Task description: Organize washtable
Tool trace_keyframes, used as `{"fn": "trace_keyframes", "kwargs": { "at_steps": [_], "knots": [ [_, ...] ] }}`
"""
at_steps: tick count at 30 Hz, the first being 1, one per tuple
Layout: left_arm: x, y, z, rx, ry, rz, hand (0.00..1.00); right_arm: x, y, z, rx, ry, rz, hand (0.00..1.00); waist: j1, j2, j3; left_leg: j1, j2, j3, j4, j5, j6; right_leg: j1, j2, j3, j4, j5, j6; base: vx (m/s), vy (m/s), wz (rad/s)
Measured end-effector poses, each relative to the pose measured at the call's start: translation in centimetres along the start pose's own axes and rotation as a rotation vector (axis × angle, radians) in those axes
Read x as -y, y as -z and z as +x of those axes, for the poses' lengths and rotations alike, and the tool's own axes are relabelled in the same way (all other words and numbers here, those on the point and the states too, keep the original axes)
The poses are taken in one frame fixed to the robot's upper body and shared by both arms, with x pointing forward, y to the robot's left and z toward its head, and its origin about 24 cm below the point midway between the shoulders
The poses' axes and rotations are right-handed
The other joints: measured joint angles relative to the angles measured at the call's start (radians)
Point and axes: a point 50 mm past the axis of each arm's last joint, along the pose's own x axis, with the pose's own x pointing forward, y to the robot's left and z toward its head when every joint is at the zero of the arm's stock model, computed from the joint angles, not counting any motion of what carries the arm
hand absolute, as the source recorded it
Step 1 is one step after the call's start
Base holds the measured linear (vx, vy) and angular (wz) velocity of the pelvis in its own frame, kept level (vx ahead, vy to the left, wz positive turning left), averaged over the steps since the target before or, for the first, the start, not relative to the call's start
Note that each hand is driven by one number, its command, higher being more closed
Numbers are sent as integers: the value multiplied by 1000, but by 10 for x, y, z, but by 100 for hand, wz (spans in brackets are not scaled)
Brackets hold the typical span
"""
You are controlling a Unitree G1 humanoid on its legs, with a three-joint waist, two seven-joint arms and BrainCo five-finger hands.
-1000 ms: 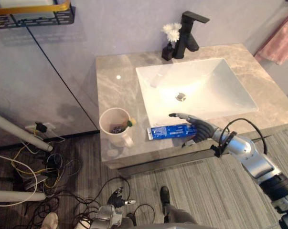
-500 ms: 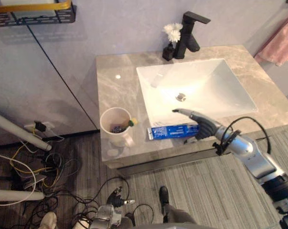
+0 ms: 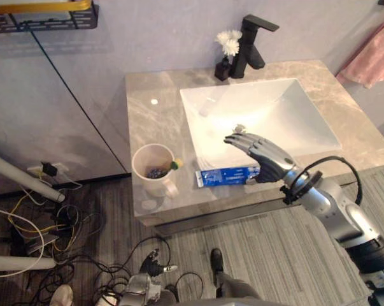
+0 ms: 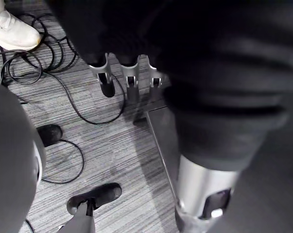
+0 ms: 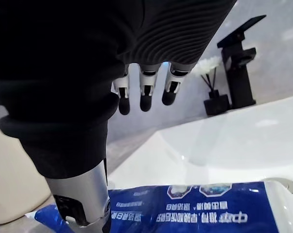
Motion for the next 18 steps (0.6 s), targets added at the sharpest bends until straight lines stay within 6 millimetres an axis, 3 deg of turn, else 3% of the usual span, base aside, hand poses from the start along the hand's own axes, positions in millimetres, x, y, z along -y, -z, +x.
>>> {"fn": "trace_keyframes", "kwargs": {
  "at_steps": [18],
  "knots": [
    [-2,0,0,-1,-4,3,0,-7,4,-5,-24,-34,62,0,0,0,0,0,0,1,1,0,0,0,0,2,0,1,-1,0,0,0]
  ]
}}
